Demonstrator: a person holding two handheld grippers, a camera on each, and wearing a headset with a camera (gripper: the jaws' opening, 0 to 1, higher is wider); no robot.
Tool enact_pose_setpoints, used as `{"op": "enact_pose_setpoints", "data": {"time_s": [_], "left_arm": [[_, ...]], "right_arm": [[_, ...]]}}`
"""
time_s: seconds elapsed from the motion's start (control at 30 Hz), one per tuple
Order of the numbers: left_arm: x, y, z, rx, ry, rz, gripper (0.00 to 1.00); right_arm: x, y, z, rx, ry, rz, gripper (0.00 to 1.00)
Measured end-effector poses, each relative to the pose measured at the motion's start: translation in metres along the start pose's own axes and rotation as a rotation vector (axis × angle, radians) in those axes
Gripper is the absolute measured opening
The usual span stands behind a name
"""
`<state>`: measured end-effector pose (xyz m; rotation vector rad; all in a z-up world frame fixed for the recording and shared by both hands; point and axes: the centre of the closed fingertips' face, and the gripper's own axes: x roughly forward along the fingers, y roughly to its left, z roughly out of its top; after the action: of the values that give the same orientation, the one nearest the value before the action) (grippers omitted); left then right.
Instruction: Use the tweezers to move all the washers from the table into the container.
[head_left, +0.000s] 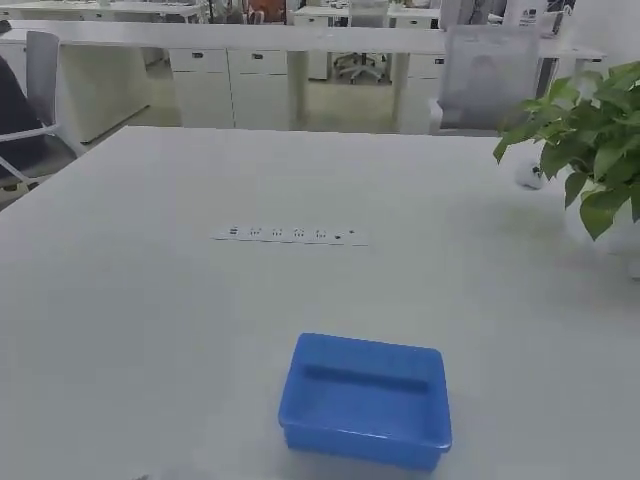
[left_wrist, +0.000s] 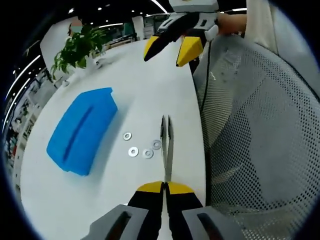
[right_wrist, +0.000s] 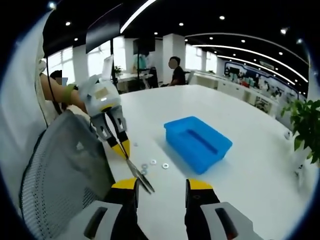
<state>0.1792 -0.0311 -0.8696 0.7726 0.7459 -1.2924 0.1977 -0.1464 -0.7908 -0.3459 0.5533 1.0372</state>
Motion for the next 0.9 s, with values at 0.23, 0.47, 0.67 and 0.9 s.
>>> {"op": "enact_pose_setpoints", "data": {"time_s": [0.23, 0.47, 0.67, 0.9], "left_arm": [[-0.024, 0.001, 0.017, 0.015, -0.053, 0.020, 0.00], [-0.043, -0.006, 0.047, 0.031, -0.127, 0.034, 0.00], [-0.048, -0.010, 0.069, 0.062, -0.164, 0.034, 0.00], [-0.048, -0.010, 0.089, 0.097, -0.185, 0.023, 0.00]], "right_arm": [[0.015, 0.012, -0.005, -0.068, 0.053, 0.072, 0.30], [0.036, 0.028, -0.008, -0.134, 0.094, 0.167, 0.26], [0.047, 0.039, -0.009, -0.180, 0.119, 0.222, 0.24], [0.055, 0.039, -0.018, -0.206, 0.152, 0.261, 0.20]]}}
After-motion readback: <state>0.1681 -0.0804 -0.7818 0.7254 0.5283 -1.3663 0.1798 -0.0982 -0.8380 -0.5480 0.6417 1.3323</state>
